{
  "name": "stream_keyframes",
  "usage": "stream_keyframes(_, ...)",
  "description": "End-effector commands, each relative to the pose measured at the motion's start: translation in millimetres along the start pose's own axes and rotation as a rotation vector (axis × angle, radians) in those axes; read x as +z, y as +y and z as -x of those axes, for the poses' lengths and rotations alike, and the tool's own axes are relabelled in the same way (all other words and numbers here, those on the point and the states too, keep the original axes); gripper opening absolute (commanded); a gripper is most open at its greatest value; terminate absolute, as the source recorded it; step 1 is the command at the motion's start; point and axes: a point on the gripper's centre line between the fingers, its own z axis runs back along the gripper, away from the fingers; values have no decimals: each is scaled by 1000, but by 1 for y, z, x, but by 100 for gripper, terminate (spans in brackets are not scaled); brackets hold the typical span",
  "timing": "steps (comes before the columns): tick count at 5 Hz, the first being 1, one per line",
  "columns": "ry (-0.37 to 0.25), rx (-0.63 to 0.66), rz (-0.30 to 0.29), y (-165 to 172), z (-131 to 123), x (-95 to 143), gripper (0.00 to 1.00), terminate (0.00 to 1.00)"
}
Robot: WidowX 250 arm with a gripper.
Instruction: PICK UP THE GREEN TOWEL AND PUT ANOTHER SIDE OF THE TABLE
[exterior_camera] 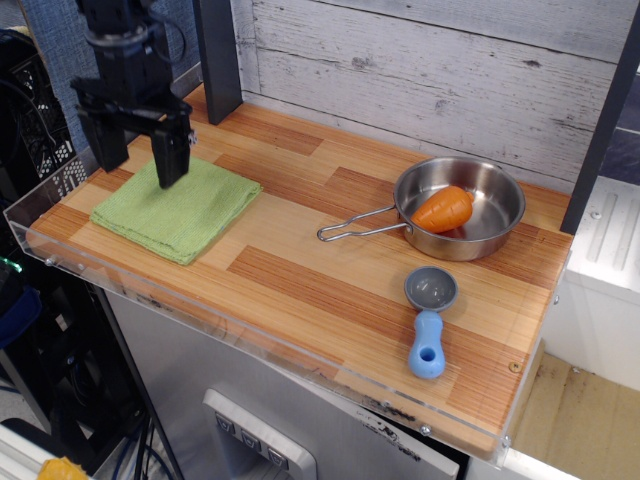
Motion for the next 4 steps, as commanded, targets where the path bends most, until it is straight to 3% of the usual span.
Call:
stream_keyframes(1, -47, -63, -27, 0, -8, 2, 100, 0)
stream_keyframes(4, -103, -70, -34, -2, -20, 0, 100, 0)
